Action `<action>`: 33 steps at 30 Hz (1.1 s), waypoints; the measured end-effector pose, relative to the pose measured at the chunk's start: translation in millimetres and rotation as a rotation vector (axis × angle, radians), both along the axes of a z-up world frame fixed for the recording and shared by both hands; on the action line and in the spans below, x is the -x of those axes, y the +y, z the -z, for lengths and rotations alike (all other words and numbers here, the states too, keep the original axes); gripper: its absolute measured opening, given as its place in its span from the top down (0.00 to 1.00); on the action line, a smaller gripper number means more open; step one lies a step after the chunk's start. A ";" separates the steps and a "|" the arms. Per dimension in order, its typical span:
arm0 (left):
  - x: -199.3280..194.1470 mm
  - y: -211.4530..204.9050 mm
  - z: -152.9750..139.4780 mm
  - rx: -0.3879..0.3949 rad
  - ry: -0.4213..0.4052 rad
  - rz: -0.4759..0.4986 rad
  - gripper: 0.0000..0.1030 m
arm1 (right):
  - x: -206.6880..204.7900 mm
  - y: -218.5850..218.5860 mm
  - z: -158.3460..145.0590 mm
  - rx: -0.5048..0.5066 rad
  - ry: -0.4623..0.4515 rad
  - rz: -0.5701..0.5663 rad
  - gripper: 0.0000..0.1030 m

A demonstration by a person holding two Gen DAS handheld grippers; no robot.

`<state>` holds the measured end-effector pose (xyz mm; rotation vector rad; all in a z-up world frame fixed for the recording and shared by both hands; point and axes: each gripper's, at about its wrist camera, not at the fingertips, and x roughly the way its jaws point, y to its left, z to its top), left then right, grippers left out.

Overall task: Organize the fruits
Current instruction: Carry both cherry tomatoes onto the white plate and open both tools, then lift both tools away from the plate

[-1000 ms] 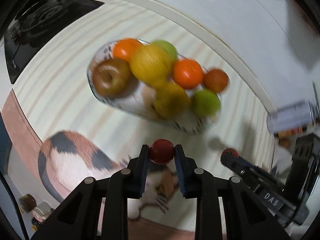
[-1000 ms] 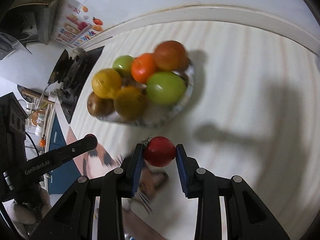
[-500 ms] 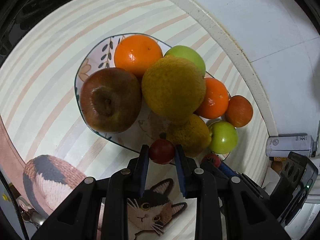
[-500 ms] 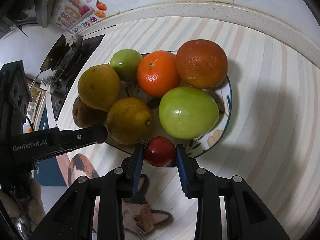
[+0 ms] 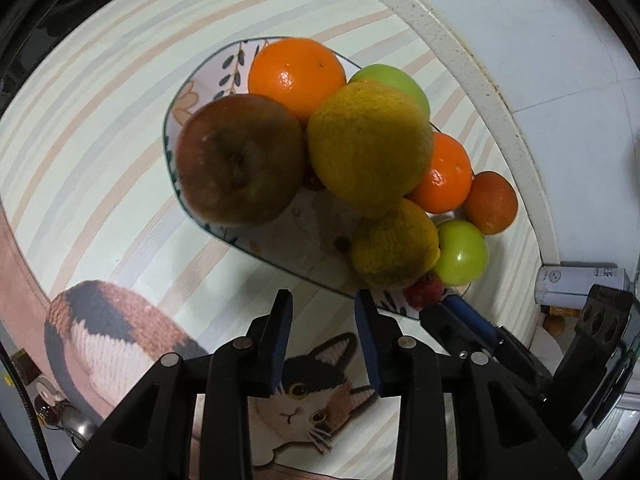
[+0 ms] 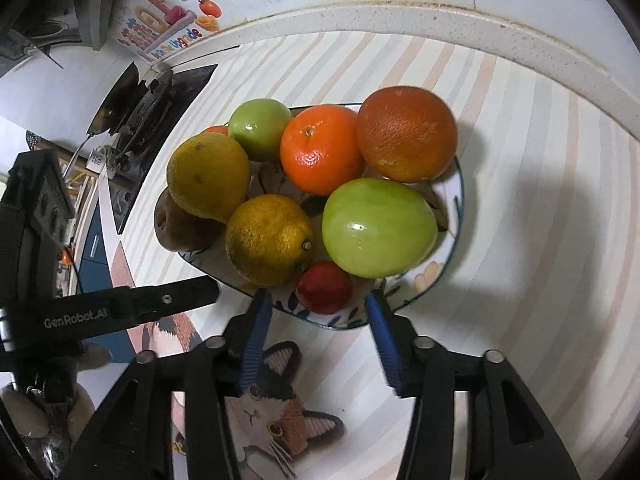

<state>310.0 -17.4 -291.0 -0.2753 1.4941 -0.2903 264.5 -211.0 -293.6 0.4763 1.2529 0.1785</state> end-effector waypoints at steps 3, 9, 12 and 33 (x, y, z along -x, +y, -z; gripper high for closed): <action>13.2 2.1 -15.5 -0.055 -0.065 0.017 0.56 | 10.0 -6.4 -9.3 0.018 0.001 0.005 0.28; 43.6 7.9 -45.6 -0.214 -0.187 0.039 0.15 | 35.9 -20.2 -32.2 0.142 0.014 0.033 0.10; 56.0 11.3 -59.4 -0.261 -0.232 0.019 0.07 | 48.3 -25.0 -48.5 0.210 -0.008 0.034 0.07; 197.5 17.1 -198.1 -0.333 -0.531 -0.071 0.05 | 178.0 -22.7 -210.8 0.337 -0.229 0.004 0.04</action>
